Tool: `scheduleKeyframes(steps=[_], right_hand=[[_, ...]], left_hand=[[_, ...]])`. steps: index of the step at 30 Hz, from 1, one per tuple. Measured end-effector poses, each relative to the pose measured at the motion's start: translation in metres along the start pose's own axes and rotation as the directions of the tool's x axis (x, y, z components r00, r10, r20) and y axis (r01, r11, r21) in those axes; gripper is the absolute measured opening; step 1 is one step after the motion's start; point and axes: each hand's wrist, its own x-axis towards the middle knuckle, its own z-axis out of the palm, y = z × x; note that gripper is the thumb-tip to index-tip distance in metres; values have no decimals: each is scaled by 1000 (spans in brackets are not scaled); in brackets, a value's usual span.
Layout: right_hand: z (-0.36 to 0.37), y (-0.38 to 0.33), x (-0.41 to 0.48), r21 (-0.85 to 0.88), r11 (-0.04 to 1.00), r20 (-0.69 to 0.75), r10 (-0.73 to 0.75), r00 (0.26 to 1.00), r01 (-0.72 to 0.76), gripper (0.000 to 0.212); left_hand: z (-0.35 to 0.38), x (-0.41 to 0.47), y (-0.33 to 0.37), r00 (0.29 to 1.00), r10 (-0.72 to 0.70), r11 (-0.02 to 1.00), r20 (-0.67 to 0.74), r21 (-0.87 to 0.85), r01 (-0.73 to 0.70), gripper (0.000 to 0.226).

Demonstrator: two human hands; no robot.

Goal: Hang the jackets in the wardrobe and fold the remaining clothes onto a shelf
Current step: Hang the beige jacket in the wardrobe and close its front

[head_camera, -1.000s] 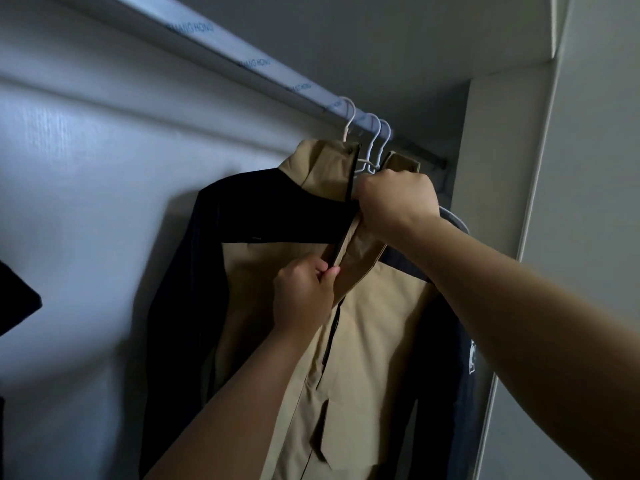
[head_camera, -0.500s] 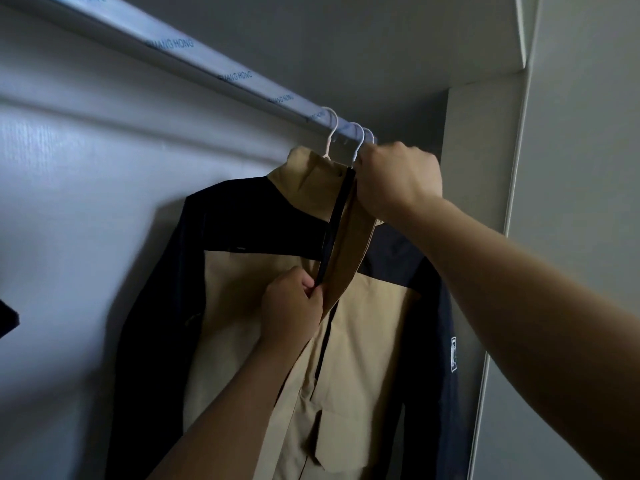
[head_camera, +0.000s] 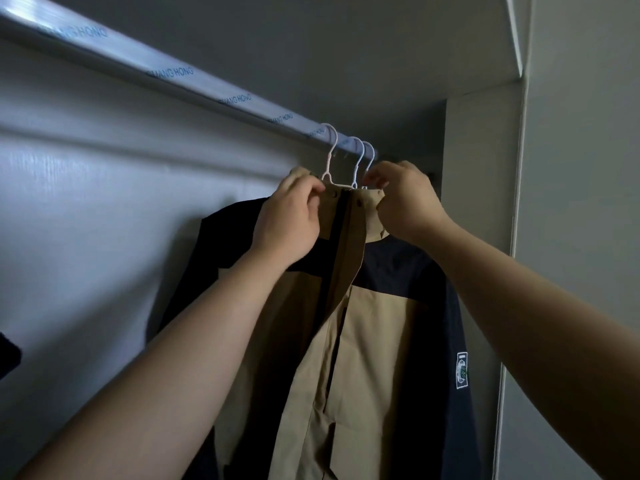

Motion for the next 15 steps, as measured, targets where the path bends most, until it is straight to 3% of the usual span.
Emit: scheduleKeyframes(steps=[3,7,11,15], right_hand=[[5,15,0,3,995,123,-98,988,98,40],[12,15,3,83,965,100,-255,962,247,38],[20,7,9,-46,938,149,-334,931,344,25],[20,2,23,-35,939,60,-339,939,342,18]], left_hand=[[2,31,3,981,109,992,162,40,-117,34],[6,55,-1,903,105,983,417,93,-158,39],[3,69,-14,895,120,959,429,183,-216,16],[-4,78,-22,894,100,990,436,47,-133,11]])
